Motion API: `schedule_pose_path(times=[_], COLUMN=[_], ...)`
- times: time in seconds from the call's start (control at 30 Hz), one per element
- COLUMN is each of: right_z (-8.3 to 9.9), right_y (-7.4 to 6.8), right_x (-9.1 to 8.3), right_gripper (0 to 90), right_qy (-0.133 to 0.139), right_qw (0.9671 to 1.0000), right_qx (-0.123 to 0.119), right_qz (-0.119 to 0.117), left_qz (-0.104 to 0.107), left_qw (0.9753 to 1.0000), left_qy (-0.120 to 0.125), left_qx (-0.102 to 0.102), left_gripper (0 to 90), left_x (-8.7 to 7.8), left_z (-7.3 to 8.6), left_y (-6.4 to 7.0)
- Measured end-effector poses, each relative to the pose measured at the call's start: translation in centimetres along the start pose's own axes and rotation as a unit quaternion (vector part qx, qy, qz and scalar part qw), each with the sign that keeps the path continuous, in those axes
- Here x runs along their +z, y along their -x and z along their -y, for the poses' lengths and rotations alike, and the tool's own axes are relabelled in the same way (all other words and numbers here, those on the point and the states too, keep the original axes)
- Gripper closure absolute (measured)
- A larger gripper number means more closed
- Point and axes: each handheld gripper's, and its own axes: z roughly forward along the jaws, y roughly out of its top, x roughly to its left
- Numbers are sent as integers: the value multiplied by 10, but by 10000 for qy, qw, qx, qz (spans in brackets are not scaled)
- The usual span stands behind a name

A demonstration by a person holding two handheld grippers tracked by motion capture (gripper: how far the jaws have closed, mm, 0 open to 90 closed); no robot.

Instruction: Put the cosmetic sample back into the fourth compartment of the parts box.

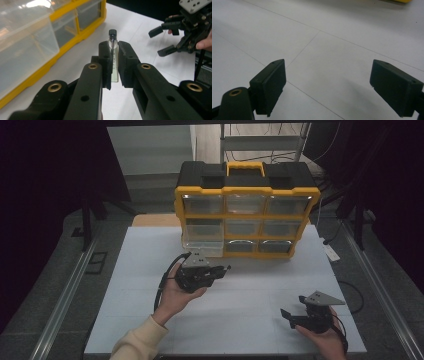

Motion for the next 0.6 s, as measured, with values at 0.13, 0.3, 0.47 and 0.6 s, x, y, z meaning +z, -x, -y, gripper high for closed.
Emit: schedule_pose_path(times=[0.13,0.3,0.47,0.6], right_z=[0,0,0,0], right_y=[0,0,0,0], right_x=[0,0,0,0], right_gripper=[141,141,140,141], right_qy=[12,31,44,46], right_qw=[10000,10000,10000,10000], right_qx=[5,5,5,1], right_qz=[-28,-17,-28,-44], left_qz=[-51,-113,-148,-180], left_qw=[9999,9996,9992,9990], left_qy=[110,241,351,411], left_qx=[-32,-53,-72,-88], left_gripper=[811,811,811,811], left_x=[-6,-12,-18,-22], left_z=[-1,-2,-4,-4], left_y=[-2,-4,-6,-8])
